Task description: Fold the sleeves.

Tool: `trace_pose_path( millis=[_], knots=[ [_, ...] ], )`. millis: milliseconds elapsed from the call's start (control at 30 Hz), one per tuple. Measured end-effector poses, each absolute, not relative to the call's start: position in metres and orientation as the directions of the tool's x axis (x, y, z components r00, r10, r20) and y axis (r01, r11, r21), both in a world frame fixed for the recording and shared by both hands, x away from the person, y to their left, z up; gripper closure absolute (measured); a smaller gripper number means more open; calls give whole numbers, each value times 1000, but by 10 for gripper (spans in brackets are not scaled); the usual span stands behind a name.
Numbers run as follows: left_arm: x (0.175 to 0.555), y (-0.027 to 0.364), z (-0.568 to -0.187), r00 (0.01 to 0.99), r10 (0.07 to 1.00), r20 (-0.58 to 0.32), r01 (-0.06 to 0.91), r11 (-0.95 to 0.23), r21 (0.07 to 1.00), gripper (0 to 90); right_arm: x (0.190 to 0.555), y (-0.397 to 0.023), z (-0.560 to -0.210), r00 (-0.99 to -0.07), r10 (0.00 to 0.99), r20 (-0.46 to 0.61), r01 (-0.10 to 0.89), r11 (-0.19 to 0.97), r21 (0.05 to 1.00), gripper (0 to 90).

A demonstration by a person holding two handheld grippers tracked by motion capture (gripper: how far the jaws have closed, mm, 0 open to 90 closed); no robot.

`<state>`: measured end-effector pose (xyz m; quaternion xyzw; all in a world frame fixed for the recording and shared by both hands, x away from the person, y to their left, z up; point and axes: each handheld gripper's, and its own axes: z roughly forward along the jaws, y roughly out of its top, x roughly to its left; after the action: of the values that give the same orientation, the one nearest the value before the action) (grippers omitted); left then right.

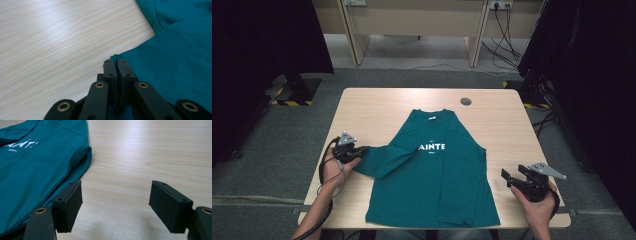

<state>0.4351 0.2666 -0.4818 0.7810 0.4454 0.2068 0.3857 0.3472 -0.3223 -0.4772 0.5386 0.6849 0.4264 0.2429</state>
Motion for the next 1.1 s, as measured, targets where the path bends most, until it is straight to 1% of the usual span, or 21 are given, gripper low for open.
trace_pose_path(
  millis=[200,367,667,900,1100],
  knots=[
    [426,257,-469,544,839,-5,491,-314,812,864,347,-322,-477,-301,945,126,530,56,846,272],
    [413,243,-455,592,806,21,440,-344,830,864,347,-322,-477,-301,945,125,529,56,847,272],
    [386,221,-434,662,749,40,350,-356,867,864,347,-322,-477,-301,945,126,529,56,847,272],
    [368,210,-422,714,699,39,308,-364,879,864,347,-322,-477,-301,945,125,529,56,847,272],
    [354,202,-415,741,669,56,270,-374,887,864,347,-322,-477,-301,946,124,529,57,847,272]
  ],
)
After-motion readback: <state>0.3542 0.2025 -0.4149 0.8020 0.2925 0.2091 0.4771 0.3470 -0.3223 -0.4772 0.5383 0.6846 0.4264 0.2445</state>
